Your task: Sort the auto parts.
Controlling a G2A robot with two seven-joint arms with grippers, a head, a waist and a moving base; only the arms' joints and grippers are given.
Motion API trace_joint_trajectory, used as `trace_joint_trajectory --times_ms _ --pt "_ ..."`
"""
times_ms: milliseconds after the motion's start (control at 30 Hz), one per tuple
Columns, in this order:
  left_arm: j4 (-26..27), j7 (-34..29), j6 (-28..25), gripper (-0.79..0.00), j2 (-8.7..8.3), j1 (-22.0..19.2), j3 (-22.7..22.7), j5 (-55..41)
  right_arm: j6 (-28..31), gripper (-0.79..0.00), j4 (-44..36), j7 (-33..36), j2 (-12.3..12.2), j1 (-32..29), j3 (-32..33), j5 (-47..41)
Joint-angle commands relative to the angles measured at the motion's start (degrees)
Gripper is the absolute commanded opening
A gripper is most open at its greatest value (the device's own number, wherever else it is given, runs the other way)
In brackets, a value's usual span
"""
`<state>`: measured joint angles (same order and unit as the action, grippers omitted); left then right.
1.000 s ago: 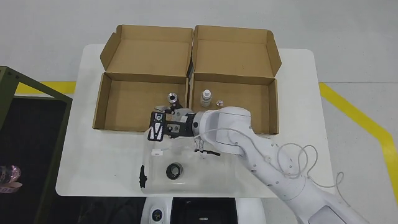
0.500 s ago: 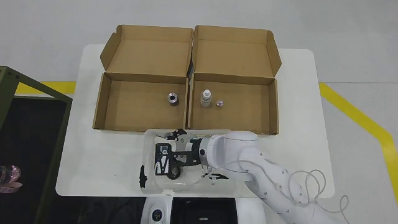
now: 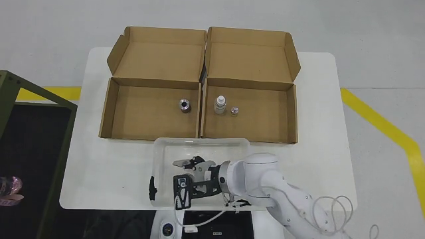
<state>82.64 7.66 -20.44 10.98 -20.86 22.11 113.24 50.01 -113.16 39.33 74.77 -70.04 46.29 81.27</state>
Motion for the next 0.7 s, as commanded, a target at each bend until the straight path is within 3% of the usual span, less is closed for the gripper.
trace_joint_trajectory --times_ms 0,300,667 --pt "0.0 0.0 0.0 0.000 0.00 0.0 0.0 0.0 0.1 -0.280 0.1 -0.3 -0.2 -0.5 -0.1 0.0" --pt "0.0 0.0 0.0 0.000 0.00 0.0 0.0 0.0 0.1 -0.185 1.3 -0.9 -1.0 -1.3 0.0 1.6" --pt "0.0 0.0 0.0 0.000 0.00 0.0 0.0 0.0 -1.1 -0.212 5.0 -2.6 -1.3 0.0 -1.4 3.4"
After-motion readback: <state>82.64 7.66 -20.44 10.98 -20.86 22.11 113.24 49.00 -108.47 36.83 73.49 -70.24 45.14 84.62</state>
